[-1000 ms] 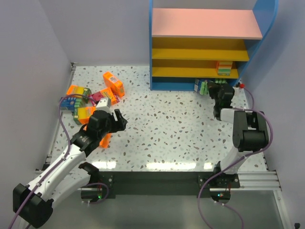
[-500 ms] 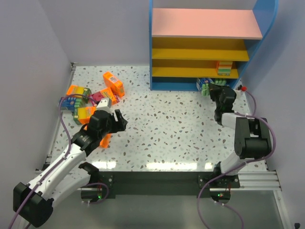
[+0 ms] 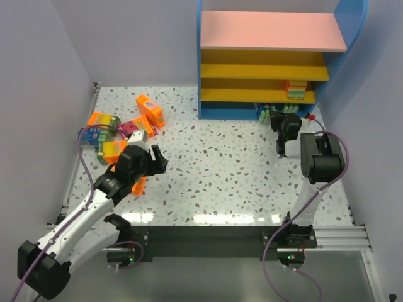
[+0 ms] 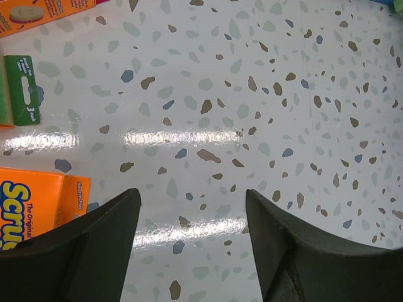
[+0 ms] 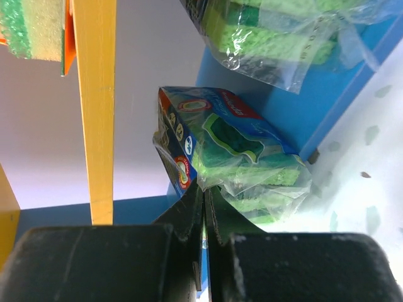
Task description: Place and organize the cleaning sponges onto the shelf
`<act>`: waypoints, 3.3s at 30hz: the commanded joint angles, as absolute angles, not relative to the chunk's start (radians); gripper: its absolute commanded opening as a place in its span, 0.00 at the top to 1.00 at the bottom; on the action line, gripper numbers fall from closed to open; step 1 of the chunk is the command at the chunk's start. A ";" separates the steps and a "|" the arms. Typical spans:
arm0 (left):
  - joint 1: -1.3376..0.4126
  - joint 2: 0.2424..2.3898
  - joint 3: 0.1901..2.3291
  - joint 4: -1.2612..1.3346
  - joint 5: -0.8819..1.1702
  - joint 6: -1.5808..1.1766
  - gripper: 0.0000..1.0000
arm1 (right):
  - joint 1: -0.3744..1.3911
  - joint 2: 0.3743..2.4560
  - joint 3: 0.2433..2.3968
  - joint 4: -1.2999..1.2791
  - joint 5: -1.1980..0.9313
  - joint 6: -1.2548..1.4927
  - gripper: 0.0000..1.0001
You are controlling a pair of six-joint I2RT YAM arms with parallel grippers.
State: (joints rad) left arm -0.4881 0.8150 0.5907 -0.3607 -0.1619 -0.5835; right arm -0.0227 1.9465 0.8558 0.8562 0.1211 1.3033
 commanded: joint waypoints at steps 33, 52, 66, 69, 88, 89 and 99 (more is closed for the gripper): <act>-0.486 0.784 0.624 -0.394 -0.255 -0.586 0.19 | 0.017 1.965 0.830 1.100 0.218 1.411 0.36; -0.424 0.920 0.751 -0.551 -0.624 -0.698 0.04 | 0.051 1.387 0.429 0.743 -0.227 1.171 0.20; -0.216 1.120 0.617 -0.466 -0.609 -0.831 0.34 | 0.229 1.020 0.357 0.209 -0.393 0.862 0.19; -0.199 1.152 0.578 -0.430 -0.578 -0.841 0.35 | 0.227 0.983 0.338 0.161 -0.400 0.842 0.18; -0.411 1.211 0.376 0.173 -0.029 -0.989 0.49 | 0.227 0.962 0.442 -0.126 -0.350 0.635 0.17; -0.441 1.244 0.391 0.190 -0.015 -0.997 0.49 | 0.229 0.971 0.446 -0.130 -0.347 0.634 0.17; -0.696 1.517 0.528 0.454 0.109 -1.089 0.50 | 0.227 1.006 0.489 -0.170 -0.336 0.598 0.16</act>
State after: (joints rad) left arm -0.6491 1.4784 0.5133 0.4297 0.0093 -1.0470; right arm 0.2272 1.0042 0.4370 -0.1467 -0.3523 0.6369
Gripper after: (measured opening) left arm 0.493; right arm 0.838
